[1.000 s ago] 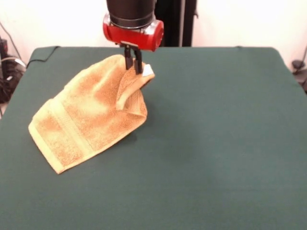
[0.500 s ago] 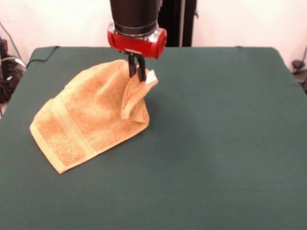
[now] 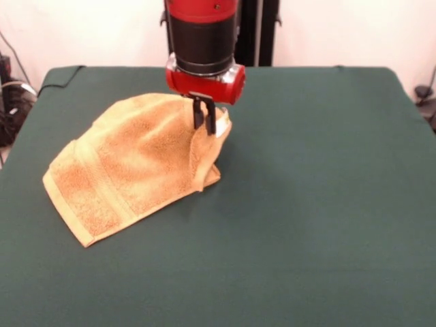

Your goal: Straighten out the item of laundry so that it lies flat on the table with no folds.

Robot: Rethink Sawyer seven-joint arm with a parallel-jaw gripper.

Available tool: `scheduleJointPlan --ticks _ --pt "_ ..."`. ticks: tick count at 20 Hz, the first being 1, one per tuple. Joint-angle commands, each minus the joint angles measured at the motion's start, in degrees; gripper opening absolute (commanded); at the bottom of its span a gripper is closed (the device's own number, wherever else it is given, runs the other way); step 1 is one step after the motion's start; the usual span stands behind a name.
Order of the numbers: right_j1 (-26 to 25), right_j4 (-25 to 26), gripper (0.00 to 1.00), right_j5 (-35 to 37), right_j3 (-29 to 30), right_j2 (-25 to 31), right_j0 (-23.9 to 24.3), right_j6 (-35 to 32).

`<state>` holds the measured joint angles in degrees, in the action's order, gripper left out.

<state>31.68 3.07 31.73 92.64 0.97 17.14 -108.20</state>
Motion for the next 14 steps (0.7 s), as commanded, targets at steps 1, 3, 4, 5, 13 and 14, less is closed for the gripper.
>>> scheduleJointPlan --ticks 1,3,4,5,13,14 --pt "-5.0 -3.8 0.00 -3.5 4.9 4.6 -3.2 -11.4" --pt "-5.1 -4.3 0.00 -3.7 5.0 4.6 -3.3 -11.7" --pt "-5.1 -4.5 0.00 -3.8 5.2 4.6 -3.4 -11.9" --pt "-4.9 -4.9 0.00 -3.8 5.4 4.6 -3.6 -12.1" --pt "-4.4 -7.6 0.00 -4.5 7.4 5.1 -4.1 -12.8" --pt "-4.3 -7.7 0.00 -4.5 7.4 4.9 -4.3 -12.8"
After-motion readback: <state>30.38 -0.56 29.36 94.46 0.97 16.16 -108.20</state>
